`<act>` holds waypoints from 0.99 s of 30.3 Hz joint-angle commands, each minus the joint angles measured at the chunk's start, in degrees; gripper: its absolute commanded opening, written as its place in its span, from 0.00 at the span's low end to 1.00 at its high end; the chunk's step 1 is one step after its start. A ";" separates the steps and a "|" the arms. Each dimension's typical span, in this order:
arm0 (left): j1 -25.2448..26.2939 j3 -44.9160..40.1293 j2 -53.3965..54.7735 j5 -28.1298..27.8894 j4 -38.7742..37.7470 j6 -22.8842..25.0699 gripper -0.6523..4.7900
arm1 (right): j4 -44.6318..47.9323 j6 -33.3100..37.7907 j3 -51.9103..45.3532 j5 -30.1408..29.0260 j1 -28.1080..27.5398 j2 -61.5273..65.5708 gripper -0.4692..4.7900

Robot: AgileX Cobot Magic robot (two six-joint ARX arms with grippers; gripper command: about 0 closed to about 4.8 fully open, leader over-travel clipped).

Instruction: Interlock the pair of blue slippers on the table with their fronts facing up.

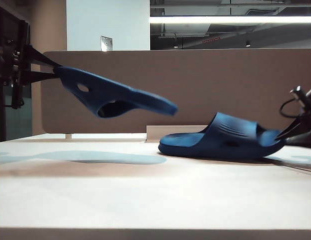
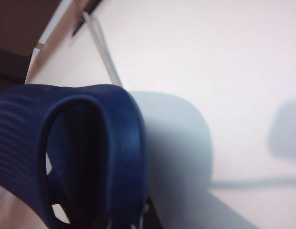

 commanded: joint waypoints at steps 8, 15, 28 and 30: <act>0.72 0.13 -0.26 -9.07 2.01 -17.86 0.11 | -17.16 -39.36 0.26 -0.11 0.57 -13.31 0.12; 0.35 0.13 -0.26 -12.63 -0.07 -22.88 0.16 | -19.30 -43.58 0.26 5.33 6.23 -20.52 0.12; 0.35 0.11 -0.26 -12.55 -1.05 -22.45 0.16 | -26.01 -61.18 0.26 27.78 22.95 -29.92 0.12; 0.31 0.11 -0.26 -11.96 -1.07 -22.45 0.17 | -25.70 -62.42 0.26 29.62 24.57 -30.32 0.12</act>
